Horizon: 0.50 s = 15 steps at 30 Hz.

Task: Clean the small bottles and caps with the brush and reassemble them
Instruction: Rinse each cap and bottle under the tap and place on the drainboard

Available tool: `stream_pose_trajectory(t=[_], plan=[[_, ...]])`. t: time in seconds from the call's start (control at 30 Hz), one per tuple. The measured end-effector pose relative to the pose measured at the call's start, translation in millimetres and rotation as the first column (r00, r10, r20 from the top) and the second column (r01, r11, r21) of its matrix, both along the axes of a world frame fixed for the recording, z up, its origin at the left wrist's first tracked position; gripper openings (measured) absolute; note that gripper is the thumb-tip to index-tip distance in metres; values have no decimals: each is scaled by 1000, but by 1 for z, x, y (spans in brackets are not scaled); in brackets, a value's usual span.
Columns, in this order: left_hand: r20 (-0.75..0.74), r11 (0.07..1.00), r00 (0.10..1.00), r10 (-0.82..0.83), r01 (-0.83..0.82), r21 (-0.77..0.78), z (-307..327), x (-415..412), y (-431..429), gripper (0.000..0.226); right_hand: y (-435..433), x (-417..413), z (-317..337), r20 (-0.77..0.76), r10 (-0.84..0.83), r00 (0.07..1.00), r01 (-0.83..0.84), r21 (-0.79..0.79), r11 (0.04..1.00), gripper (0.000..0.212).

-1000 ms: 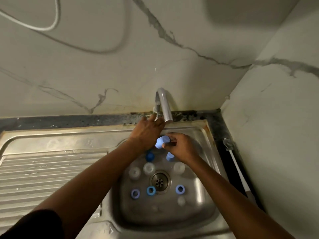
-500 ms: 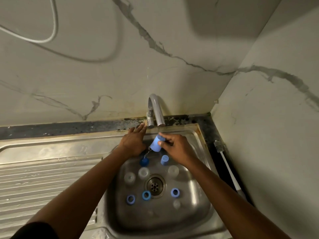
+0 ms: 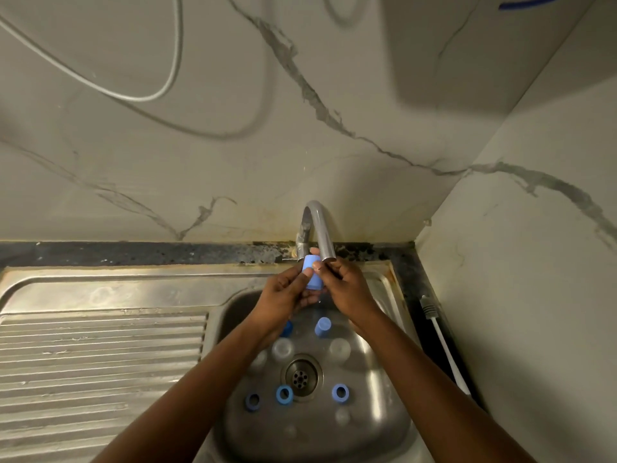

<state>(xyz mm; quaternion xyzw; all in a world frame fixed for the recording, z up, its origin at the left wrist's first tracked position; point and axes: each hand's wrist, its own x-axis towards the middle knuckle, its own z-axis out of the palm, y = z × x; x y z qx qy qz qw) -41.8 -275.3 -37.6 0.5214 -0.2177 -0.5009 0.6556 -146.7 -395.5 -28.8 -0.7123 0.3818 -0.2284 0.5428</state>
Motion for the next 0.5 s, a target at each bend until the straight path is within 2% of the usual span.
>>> stream_pose_trajectory(t=[0.07,0.13,0.23,0.37,0.43,0.5], plan=[[-124,1000,992,22,-22,3,1,-4,0,38,3,-4,2,48,65,997,-69,86,994,14],[-168,999,985,45,-42,22,-1,-7,-1,40,1,-8,2,58,67,996,-69,37,997,16],[-147,997,986,71,-69,21,0,-8,-7,36,-3,-7,-1,30,-51,998,53,-83,995,12],[-78,994,992,104,-102,29,8,-8,-17,28,-5,-3,-1,-27,-222,975,220,-76,973,19],[-88,992,989,117,-113,56,11,-7,-20,26,-6,-3,1,-62,-175,983,174,-18,985,24],[-149,984,977,154,-139,108,14,-7,-23,29,-5,-5,5,-50,-54,997,57,64,996,30]])
